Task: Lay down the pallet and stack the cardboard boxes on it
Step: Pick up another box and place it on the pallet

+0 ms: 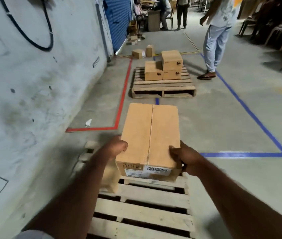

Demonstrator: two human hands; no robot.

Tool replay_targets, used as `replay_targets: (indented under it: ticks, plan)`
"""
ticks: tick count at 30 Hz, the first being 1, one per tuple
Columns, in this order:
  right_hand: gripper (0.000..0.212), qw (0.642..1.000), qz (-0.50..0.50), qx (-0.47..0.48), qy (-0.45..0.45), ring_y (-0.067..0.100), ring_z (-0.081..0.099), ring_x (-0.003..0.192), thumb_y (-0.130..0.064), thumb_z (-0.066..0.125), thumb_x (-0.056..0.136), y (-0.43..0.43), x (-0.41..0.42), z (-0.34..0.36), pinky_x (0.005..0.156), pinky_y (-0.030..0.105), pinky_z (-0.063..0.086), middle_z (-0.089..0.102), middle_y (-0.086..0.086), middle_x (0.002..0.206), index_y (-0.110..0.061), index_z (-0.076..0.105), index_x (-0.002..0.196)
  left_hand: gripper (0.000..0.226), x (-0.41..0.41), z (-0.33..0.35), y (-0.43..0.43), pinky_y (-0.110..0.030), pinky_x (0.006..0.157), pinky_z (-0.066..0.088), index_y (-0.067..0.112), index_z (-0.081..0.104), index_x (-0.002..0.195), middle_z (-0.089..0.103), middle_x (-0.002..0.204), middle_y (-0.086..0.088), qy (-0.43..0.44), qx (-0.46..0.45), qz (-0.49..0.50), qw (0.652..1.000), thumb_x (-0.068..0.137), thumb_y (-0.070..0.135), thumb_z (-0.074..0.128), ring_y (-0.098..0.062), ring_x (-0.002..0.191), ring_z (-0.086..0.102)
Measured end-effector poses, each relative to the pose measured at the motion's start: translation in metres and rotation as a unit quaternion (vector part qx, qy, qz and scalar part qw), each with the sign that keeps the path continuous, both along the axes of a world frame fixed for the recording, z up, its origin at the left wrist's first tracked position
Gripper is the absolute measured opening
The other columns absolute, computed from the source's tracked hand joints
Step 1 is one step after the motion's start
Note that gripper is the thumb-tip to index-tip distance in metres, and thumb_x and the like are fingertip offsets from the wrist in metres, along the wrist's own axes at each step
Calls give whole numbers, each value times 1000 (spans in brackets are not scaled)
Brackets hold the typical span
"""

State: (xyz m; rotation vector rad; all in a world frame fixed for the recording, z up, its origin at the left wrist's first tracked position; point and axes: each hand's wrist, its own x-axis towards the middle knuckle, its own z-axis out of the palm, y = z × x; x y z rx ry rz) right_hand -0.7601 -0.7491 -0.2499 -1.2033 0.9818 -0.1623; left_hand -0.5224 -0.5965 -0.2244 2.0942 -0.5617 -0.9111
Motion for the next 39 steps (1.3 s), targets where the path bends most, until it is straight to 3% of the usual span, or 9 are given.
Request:
replay_targets:
  ticks: [6, 10, 14, 19, 23, 27, 31, 34, 39]
  plan:
    - [25, 1000, -25, 6, -7, 21, 66, 88, -16, 60, 100, 1, 71, -222, 74, 36, 57, 72, 1, 98, -21, 60, 124, 58, 62, -213, 8, -32, 72, 44, -2, 70, 102, 72, 102, -28, 13, 29, -21, 999, 47, 12, 56, -31, 83, 66]
    - [25, 999, -26, -1, 24, 34, 66, 110, -21, 67, 94, 0, 104, -317, 96, 54, 55, 72, 9, 116, -25, 63, 118, 45, 89, -306, 12, -33, 88, 53, 3, 68, 115, 73, 108, -16, 18, 47, -43, 998, 70, 1, 65, -31, 100, 69]
    - [24, 999, -39, -32, 16, 34, 66, 110, -17, 67, 93, -2, 146, -389, 98, 53, 54, 71, 13, 114, -20, 63, 117, 42, 131, -367, 14, -34, 98, 51, 15, 62, 126, 71, 119, -4, -7, 66, -83, 994, 86, 6, 70, -20, 106, 66]
    - [22, 997, -63, -44, 14, 25, 65, 89, -4, 65, 92, 12, 187, -450, 80, 41, 56, 71, 16, 105, -11, 63, 114, 58, 179, -424, 15, -40, 105, 49, 18, 58, 135, 63, 134, -4, -95, 143, -132, 976, 81, 26, 77, -20, 117, 60]
    - [12, 994, -81, -53, 46, 21, 66, 79, -4, 57, 98, 27, 193, -480, 64, 31, 55, 71, 17, 102, -8, 66, 106, 75, 184, -452, 21, -39, 121, 24, 15, 35, 152, 21, 161, -12, -209, 276, -240, 907, 90, 41, 66, -31, 148, 21]
    - [14, 993, -73, -60, 74, 31, 68, 92, -10, 52, 102, 30, 197, -492, 75, 40, 59, 70, 17, 105, -11, 65, 105, 100, 197, -474, 35, -39, 124, 14, 14, 16, 158, -4, 166, -6, -226, 273, -298, 886, 82, 47, 73, -31, 152, -1]
    - [14, 990, -74, -79, 87, 30, 69, 92, -6, 53, 100, 29, 201, -493, 73, 38, 58, 71, 14, 103, -9, 66, 104, 126, 205, -476, 52, -37, 124, 17, 11, 17, 157, 4, 165, -3, -304, 244, -372, 843, 60, 54, 85, -27, 151, 4]
    - [20, 988, -93, -91, 85, 26, 72, 87, -10, 49, 103, 28, 203, -502, 75, 41, 60, 75, 13, 99, -8, 69, 102, 113, 199, -480, 56, -36, 124, 18, 11, 20, 156, 13, 165, -7, -386, 220, -376, 813, 69, 52, 80, -26, 151, 11]
    - [28, 986, -131, -54, 83, 25, 75, 77, -14, 46, 106, 24, 207, -507, 61, 30, 57, 78, 14, 94, -5, 72, 101, 97, 195, -473, 54, -33, 124, 15, 10, 21, 156, 15, 165, -9, -412, 219, -393, 793, 81, 44, 73, -27, 151, 13]
